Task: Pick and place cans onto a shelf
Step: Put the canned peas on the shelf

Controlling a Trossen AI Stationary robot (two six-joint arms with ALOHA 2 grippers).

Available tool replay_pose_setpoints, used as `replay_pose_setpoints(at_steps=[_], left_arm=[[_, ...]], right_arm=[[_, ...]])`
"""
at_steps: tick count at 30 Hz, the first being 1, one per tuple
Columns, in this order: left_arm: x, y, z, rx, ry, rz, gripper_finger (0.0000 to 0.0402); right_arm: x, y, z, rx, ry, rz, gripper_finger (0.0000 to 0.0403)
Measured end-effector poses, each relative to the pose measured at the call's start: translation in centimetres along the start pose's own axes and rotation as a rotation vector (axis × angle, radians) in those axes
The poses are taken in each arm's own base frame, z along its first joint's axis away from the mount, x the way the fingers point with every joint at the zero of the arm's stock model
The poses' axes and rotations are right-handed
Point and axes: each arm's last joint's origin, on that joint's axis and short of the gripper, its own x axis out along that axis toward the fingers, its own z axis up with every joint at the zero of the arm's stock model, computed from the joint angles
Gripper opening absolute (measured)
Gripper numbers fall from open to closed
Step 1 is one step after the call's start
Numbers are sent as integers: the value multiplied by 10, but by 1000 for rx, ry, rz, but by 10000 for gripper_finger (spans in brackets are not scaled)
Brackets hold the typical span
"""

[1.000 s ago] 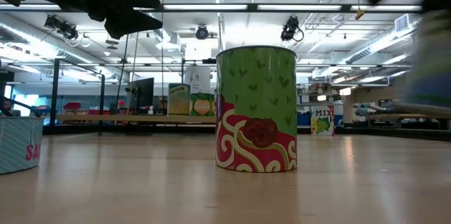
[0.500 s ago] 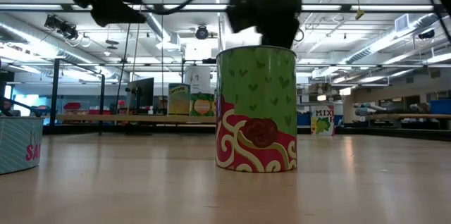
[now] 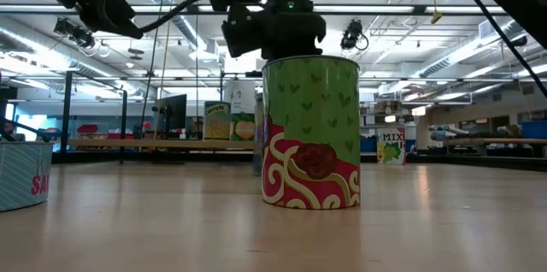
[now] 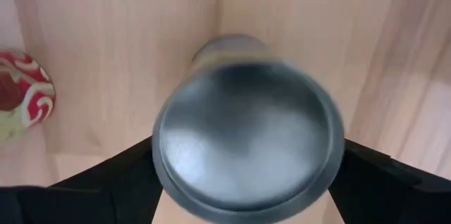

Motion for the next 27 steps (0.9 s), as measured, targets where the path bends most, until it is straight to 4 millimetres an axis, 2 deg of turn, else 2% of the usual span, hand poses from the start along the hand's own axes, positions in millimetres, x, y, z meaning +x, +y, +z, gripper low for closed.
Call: replay_pose_setpoints(at_steps=[3,8,14,16,20,27], left_arm=[[0,0,0,5,-3,8,314],[2,1,0,18,-35,47,314],[15,-1,-14,14,-55,43,314],[21,-2,-21,21,-68,37,314],[33,-5,-31,50,-155,-16,314],[45,-9,-47,110,-291,-140,314]], right_arm=[[-6,2,2,-4,-44,-8,357],[-38,9,-6,18,-117,-13,362],[-48,20,-39,94,-69,-105,355],[-44,20,-54,140,-48,-132,348],[-20,15,-72,172,-123,-146,330],[1,2,-72,144,-384,-121,280]])
